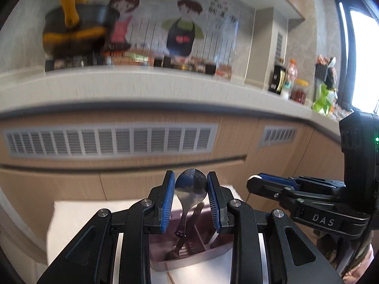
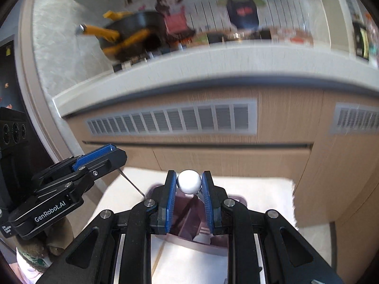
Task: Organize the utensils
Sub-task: 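Carry the steel spoon and white-ball utensil over the caddy with both tools, then open both tools to drop the steel spoon and white-ball utensil into the caddy, then grasp a wooden chopstick with the left tool while the right tool grasps the light blue spatula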
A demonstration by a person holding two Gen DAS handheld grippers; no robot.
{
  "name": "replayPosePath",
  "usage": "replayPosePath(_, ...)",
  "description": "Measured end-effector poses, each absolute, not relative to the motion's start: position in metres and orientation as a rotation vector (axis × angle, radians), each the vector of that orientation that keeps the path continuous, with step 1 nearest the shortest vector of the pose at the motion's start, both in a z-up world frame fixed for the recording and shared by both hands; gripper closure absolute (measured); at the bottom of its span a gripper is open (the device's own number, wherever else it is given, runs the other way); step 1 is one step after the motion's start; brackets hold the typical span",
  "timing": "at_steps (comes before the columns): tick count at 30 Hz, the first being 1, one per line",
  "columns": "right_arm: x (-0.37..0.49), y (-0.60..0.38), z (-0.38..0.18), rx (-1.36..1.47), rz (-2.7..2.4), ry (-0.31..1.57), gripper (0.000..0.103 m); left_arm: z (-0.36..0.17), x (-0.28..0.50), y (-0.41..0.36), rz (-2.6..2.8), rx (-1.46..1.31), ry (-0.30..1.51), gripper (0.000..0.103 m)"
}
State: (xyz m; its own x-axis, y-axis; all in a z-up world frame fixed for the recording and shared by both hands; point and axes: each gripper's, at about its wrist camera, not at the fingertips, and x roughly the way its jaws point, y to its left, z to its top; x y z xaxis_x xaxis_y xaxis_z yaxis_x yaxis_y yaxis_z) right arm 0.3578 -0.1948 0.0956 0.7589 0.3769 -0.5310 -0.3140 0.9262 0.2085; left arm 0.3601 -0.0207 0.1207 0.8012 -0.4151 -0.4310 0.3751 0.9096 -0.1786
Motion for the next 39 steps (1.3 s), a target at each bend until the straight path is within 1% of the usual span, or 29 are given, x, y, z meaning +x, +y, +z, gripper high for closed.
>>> replayPosePath(5,0.376,-0.191,0.056,0.114,0.364,0.686,0.082,0.074,0.382,-0.027,-0.434,-0.110,0.587,0.074)
replayPosePath(9,0.383,-0.192,0.033,0.104,0.351,0.732,0.082,0.049,0.387,-0.030,-0.432,-0.120,0.647,0.073)
replayPosePath(11,0.379,-0.192,0.028,0.076,0.325,0.715,0.077,0.044,0.388,-0.029,-0.423,-0.134,0.666,0.071)
replayPosePath(12,0.376,-0.191,0.028,0.043,0.292,0.693,0.070,0.043,0.388,-0.027,-0.415,-0.143,0.669,0.067)
replayPosePath(14,0.364,-0.185,0.032,-0.040,0.235,0.638,0.060,0.045,0.383,-0.022,-0.405,-0.159,0.661,0.064)
replayPosePath(15,0.355,-0.183,0.034,-0.083,0.208,0.603,0.049,0.047,0.378,-0.020,-0.397,-0.159,0.651,0.062)
replayPosePath(16,0.345,-0.181,0.036,-0.113,0.186,0.569,0.033,0.049,0.372,-0.017,-0.384,-0.154,0.640,0.061)
replayPosePath(17,0.337,-0.180,0.039,-0.133,0.169,0.542,0.027,0.051,0.366,-0.015,-0.371,-0.148,0.630,0.057)
replayPosePath(18,0.325,-0.180,0.042,-0.156,0.150,0.507,0.018,0.052,0.360,-0.011,-0.360,-0.141,0.624,0.052)
replayPosePath(20,0.307,-0.182,0.046,-0.182,0.121,0.474,0.013,0.052,0.347,-0.010,-0.337,-0.122,0.623,0.048)
replayPosePath(22,0.294,-0.184,0.046,-0.194,0.105,0.471,0.005,0.047,0.330,-0.008,-0.318,-0.101,0.630,0.047)
replayPosePath(24,0.279,-0.186,0.041,-0.216,0.093,0.470,0.002,0.041,0.317,-0.008,-0.309,-0.082,0.646,0.045)
replayPosePath(28,0.259,-0.188,0.030,-0.270,0.069,0.497,0.001,0.022,0.284,-0.011,-0.292,-0.035,0.683,0.041)
replayPosePath(31,0.245,-0.191,0.011,-0.279,0.056,0.547,0.001,0.005,0.259,-0.014,-0.300,-0.014,0.717,0.038)
replayPosePath(33,0.240,-0.195,-0.003,-0.264,0.047,0.595,0.001,-0.009,0.244,-0.012,-0.305,-0.014,0.752,0.035)
replayPosePath(39,0.248,-0.214,-0.041,-0.112,0.062,0.761,0.001,-0.045,0.215,-0.003,-0.283,-0.024,0.869,0.034)
